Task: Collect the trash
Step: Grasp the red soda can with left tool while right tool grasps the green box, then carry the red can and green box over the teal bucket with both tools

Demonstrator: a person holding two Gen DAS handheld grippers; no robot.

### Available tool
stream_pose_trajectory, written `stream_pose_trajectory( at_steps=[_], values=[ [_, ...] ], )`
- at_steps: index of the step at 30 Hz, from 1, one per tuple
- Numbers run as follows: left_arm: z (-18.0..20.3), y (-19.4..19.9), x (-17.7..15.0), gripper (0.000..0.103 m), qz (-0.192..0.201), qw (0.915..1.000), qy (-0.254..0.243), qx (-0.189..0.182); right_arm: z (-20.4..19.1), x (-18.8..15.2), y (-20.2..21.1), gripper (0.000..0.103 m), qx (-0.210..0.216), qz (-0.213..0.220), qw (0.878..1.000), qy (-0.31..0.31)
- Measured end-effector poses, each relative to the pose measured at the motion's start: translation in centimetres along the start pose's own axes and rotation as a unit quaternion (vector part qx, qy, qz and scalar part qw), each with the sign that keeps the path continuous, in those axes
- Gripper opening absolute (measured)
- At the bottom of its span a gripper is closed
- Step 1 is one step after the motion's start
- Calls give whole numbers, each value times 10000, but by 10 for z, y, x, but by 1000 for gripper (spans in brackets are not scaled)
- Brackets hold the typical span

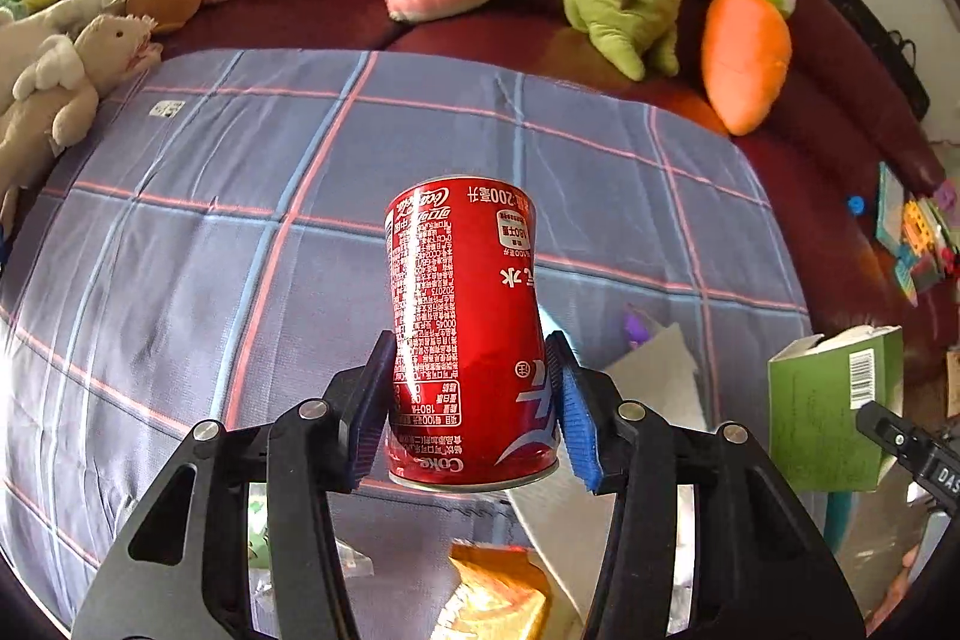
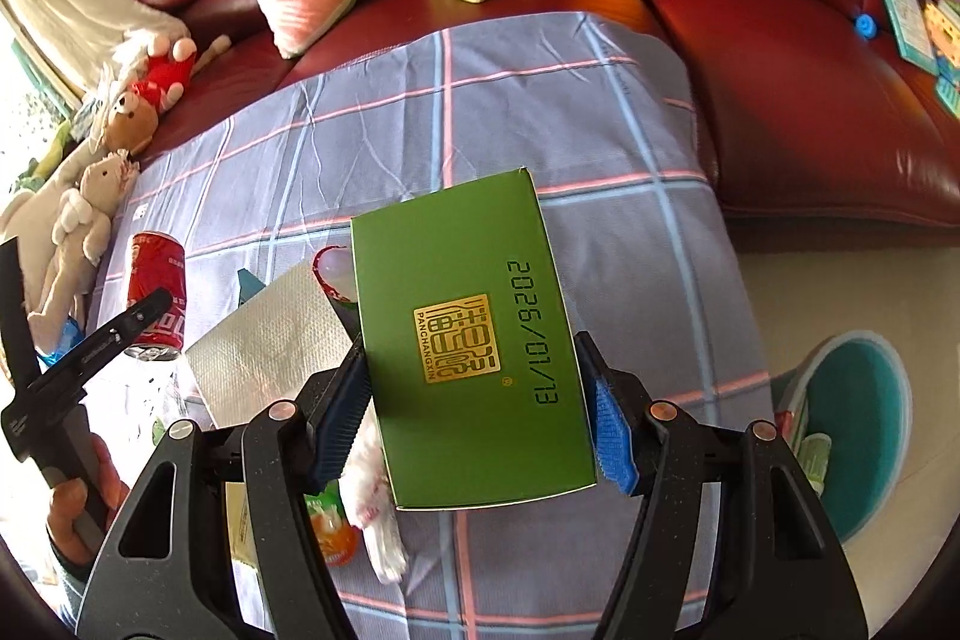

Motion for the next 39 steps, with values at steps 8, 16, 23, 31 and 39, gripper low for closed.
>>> stream_pose_trajectory(
  at_steps=[8, 16, 23, 31, 39],
  values=[
    [71, 33, -17, 51, 74, 9968, -620, -489, 36, -12, 39, 62, 40, 255, 9994, -219],
    [150, 55, -43, 51, 6, 9864, -1267, -1042, 104, -23, 82, 62, 56, 660, 9949, -757],
    [237, 68, -70, 51, -48, 9657, -2001, -1654, 199, -46, 122, 62, -151, 1010, 9838, -1476],
    [335, 57, -118, 51, -373, 9371, -2791, -2063, 294, -91, 134, 62, -499, 1060, 9681, -2217],
    [374, 35, -139, 51, -659, 9292, -2972, -2097, 325, -95, 96, 65, -315, 757, 9656, -2466]
  ],
)
Point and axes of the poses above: each gripper's, at about its wrist camera, not at the fingertips, and y roughly against the way its jaws point, z to its right, x to its top, the point moved 6 cm from there along -y, roughly the way its jaws point, and after that the axes turned 4 degrees about -y, right-handed, at the moved point
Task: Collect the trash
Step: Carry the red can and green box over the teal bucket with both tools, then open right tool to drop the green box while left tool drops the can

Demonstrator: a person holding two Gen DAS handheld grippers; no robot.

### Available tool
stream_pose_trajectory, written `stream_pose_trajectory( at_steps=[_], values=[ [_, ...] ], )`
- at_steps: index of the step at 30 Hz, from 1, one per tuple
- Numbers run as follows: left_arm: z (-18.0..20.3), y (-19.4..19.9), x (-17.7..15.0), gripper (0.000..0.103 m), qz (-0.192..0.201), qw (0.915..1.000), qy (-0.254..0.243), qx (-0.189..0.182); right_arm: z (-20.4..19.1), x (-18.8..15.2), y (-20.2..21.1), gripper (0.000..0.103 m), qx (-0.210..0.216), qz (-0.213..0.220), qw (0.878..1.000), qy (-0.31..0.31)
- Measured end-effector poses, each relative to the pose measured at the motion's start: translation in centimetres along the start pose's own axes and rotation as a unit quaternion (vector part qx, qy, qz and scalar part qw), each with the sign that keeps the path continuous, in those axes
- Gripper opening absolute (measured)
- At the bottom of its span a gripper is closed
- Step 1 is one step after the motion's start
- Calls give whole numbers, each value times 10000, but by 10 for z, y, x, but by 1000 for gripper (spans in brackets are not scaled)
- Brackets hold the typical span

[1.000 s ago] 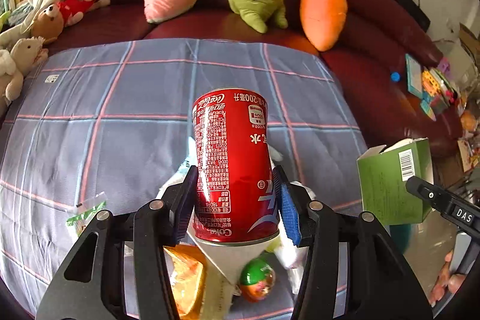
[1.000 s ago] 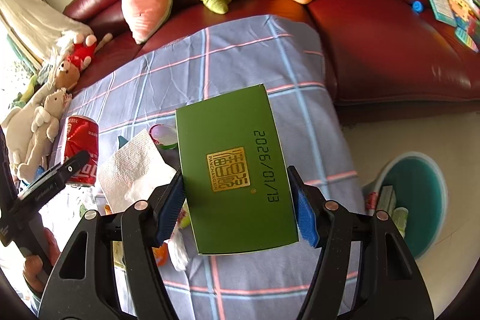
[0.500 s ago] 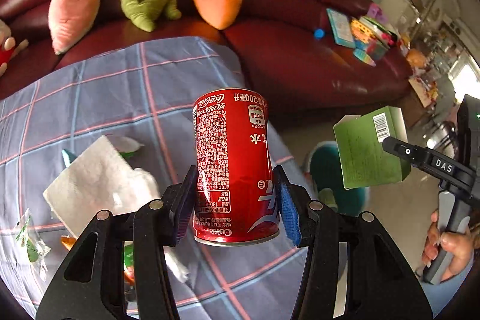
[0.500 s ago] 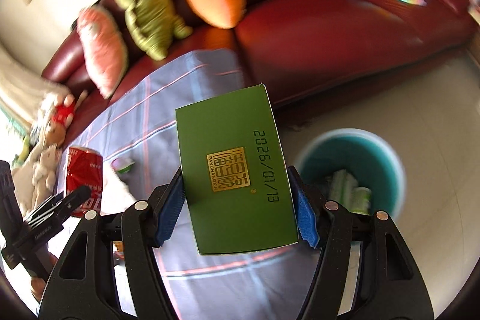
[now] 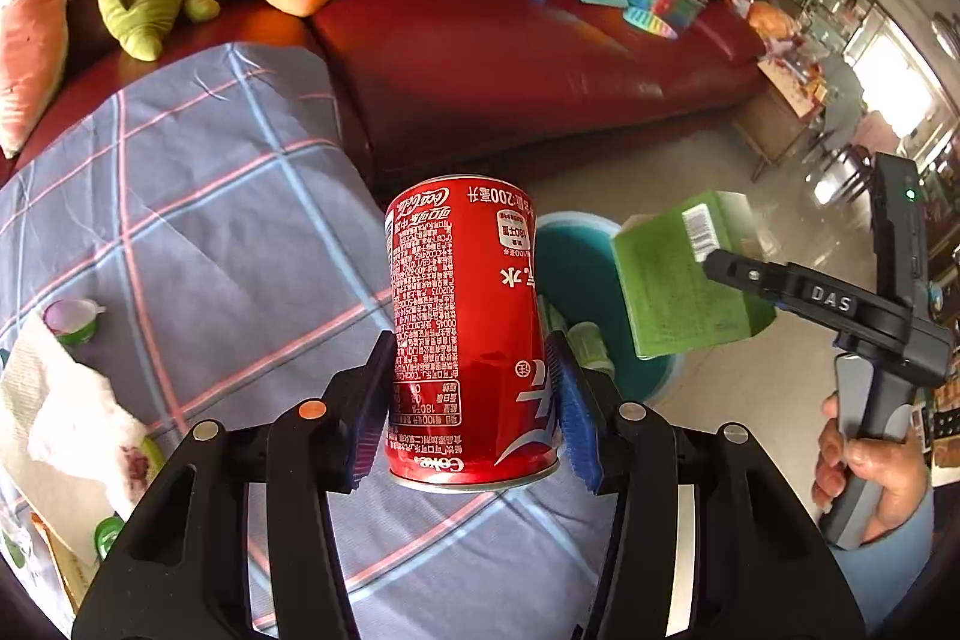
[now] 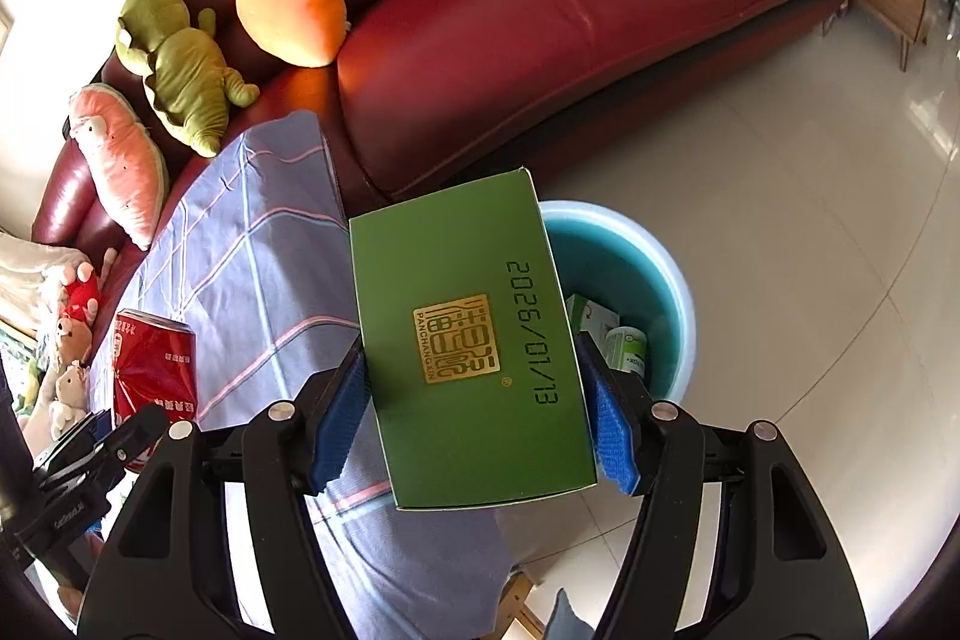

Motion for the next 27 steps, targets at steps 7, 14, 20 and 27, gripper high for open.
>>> stream_pose_trajectory(
  at_steps=[7, 14, 20, 27],
  values=[
    [1, -24, 4, 51, -191, 9998, -46, -1, 3, -1, -29, 66, 151, -301, 9994, -111],
    [13, -43, 1, 51, -368, 9992, -144, -86, 18, 0, -24, 68, 49, -274, 9994, -210],
    [33, -61, -1, 51, -529, 9978, -351, -216, 41, 0, -10, 74, -255, -136, 9992, -293],
    [70, -100, 5, 51, -726, 9938, -646, -534, 67, -3, -2, 77, -590, -141, 9973, -425]
  ],
)
Point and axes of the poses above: each gripper's, at about its wrist camera, not at the fingertips, and y roughly against the way its jaws point, z to its right, x to its top, the point moved 6 cm from there along -y, roughly the way its jaws point, and after that the axes turned 4 degrees about -y, right-handed, at the moved point
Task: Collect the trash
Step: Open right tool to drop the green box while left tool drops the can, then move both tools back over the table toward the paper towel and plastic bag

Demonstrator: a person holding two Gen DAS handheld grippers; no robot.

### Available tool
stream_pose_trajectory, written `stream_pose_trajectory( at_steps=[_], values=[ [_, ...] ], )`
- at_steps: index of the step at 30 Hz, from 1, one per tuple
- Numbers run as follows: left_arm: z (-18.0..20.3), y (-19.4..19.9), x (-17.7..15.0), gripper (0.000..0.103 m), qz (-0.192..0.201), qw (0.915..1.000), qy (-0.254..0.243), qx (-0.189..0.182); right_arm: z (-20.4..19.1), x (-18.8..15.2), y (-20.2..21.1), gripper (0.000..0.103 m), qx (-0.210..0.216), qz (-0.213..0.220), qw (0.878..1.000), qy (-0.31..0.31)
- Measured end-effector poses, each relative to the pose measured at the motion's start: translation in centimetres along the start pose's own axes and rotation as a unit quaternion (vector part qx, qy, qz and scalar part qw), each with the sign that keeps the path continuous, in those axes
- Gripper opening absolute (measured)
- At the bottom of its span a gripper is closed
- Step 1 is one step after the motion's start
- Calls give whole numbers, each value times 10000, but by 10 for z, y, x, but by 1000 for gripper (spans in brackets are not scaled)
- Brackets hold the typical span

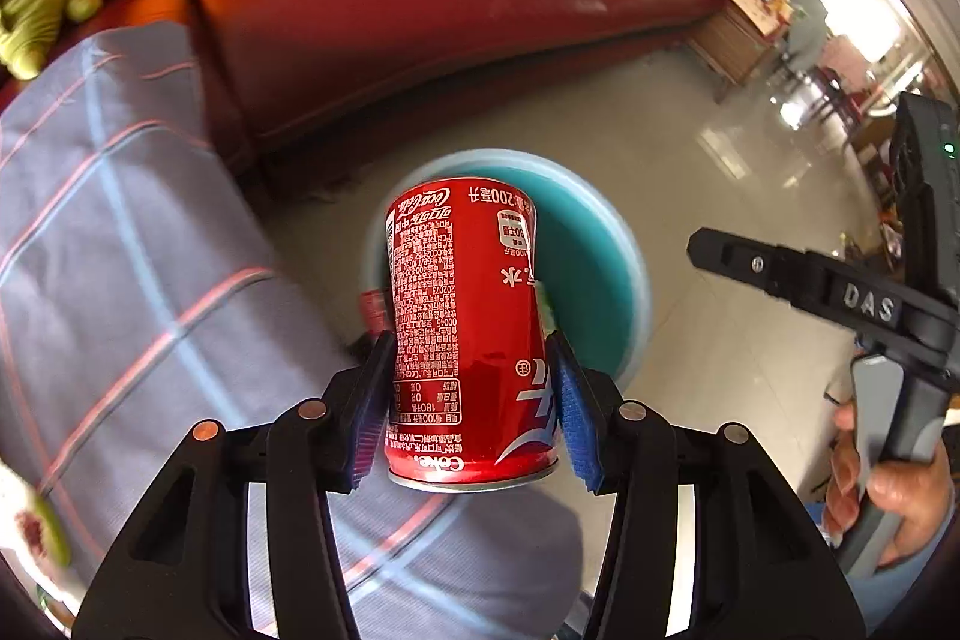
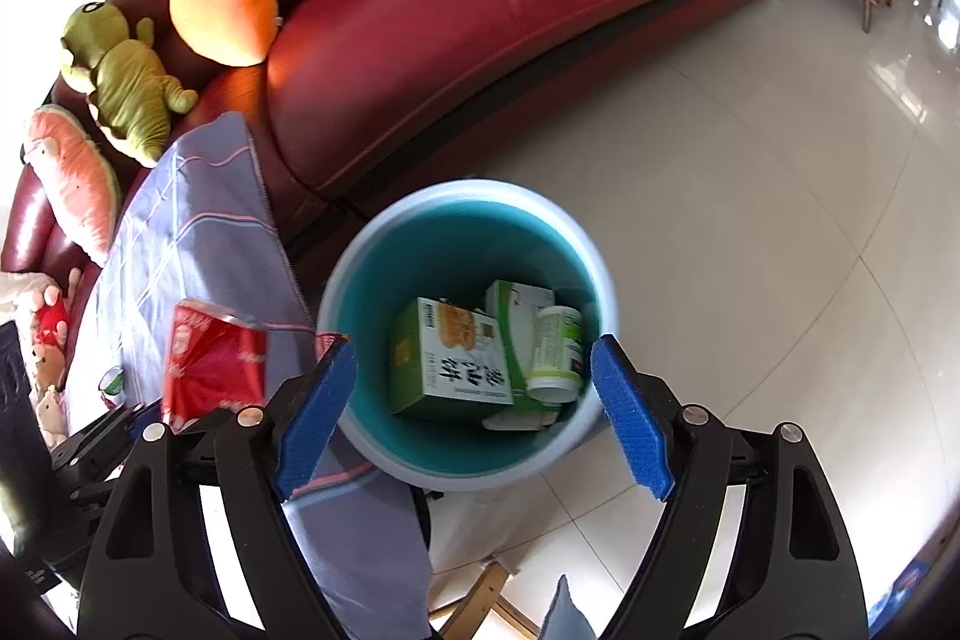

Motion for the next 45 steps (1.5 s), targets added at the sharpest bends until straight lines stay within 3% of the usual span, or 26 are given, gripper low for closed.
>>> stream_pose_trajectory(
  at_steps=[5, 10, 21, 30, 45],
  values=[
    [17, -24, 12, 55, -105, 9997, -62, -198, 17, 1, 1, 77, -204, -5, 9997, -116],
    [19, -22, 12, 89, 100, 9999, -96, 45, 29, -1, 1, 77, -253, -55, 9994, -210],
    [-3, -12, -8, 90, 6, 9997, 136, 211, 19, -10, -1, 81, -223, -195, 9994, -150],
    [-22, 20, -31, 92, 121, 9991, 307, 262, -3, -28, 11, 84, -185, -235, 9996, 23],
    [-94, 101, -99, 92, 535, 9925, 907, 619, -103, -85, 16, 84, 187, -442, 9961, 741]
  ],
)
Point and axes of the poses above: each gripper's, at about its wrist camera, not at the fingertips, and y roughly against the way its jaws point, z to its right, x to its top, the point moved 6 cm from there along -y, roughly the way its jaws point, and after that the axes turned 4 degrees about -y, right-handed, at the moved point
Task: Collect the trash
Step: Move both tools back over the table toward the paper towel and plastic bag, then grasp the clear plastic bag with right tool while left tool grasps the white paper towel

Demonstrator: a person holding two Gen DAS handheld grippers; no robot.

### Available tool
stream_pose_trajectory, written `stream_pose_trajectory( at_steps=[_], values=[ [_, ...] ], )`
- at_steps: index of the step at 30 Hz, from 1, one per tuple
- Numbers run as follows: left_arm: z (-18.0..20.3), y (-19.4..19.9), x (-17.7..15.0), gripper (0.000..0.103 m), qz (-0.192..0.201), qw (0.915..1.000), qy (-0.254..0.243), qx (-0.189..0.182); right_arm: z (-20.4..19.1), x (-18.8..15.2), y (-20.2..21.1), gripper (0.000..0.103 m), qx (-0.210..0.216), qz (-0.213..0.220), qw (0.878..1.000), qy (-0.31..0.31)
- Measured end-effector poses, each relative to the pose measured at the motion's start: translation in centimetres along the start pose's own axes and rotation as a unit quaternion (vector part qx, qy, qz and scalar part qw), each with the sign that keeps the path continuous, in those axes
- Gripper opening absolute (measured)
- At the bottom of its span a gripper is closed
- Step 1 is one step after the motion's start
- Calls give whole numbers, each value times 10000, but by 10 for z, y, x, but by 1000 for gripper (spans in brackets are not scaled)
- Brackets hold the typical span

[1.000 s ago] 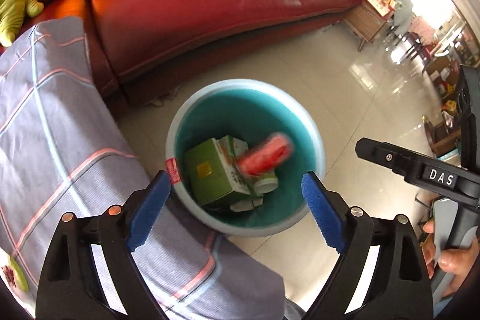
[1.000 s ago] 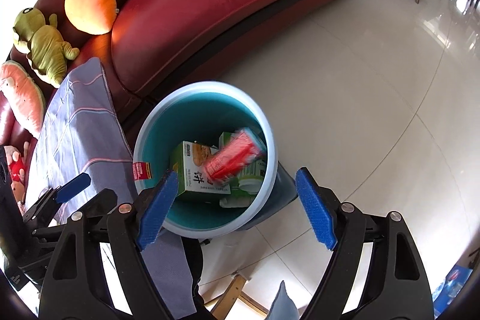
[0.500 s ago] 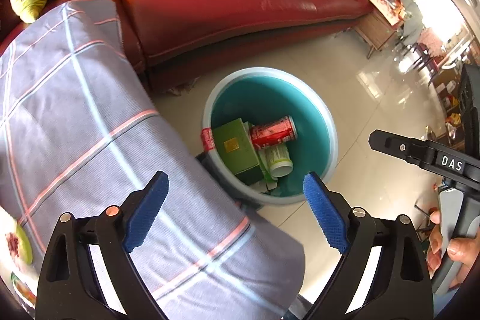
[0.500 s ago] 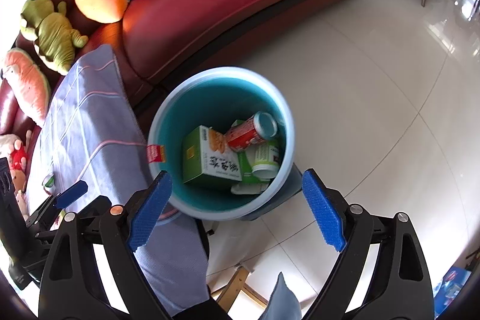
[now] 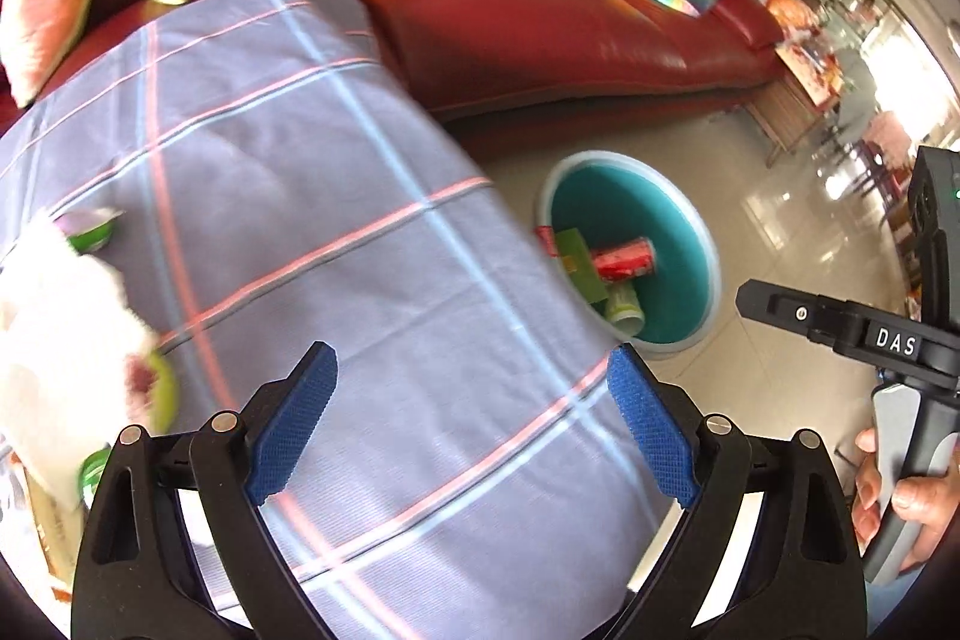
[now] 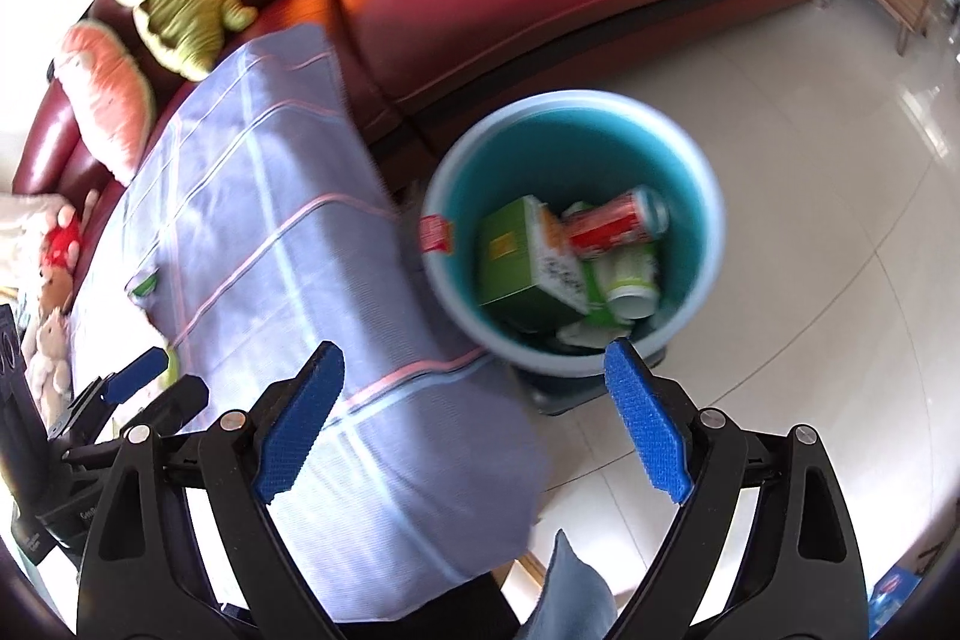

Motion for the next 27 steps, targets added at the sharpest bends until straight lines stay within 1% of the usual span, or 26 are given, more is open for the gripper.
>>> stream_pose_trajectory(
  at_steps=[9, 14, 18, 21, 24, 27],
  values=[
    [-80, 47, -24, 92, 354, 9980, 493, 187, -87, -17, -3, 84, 27, -102, 9980, 627],
    [-134, 72, -38, 92, 592, 9938, 884, 313, -132, -26, -9, 84, -30, -184, 9955, 928],
    [-182, 90, -54, 92, 731, 9884, 1249, 461, -173, -36, -21, 84, 98, -360, 9927, 1151],
    [-215, 98, -65, 92, 762, 9839, 1518, 562, -204, -44, -33, 84, 191, -464, 9898, 1330],
    [-244, 101, -78, 92, 699, 9798, 1761, 636, -231, -52, -49, 84, 340, -610, 9875, 1412],
    [-264, 101, -87, 92, 653, 9762, 1956, 665, -254, -60, -67, 84, 473, -800, 9852, 1439]
  ],
)
Point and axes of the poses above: each gripper's, at about its wrist camera, not at the fingertips, and y roughly against the way its jaws point, z to its right, x to its top, the point moved 6 cm from there along -y, roughly the way its jaws point, and after that the axes turned 4 degrees about -y, right-handed, at the moved point
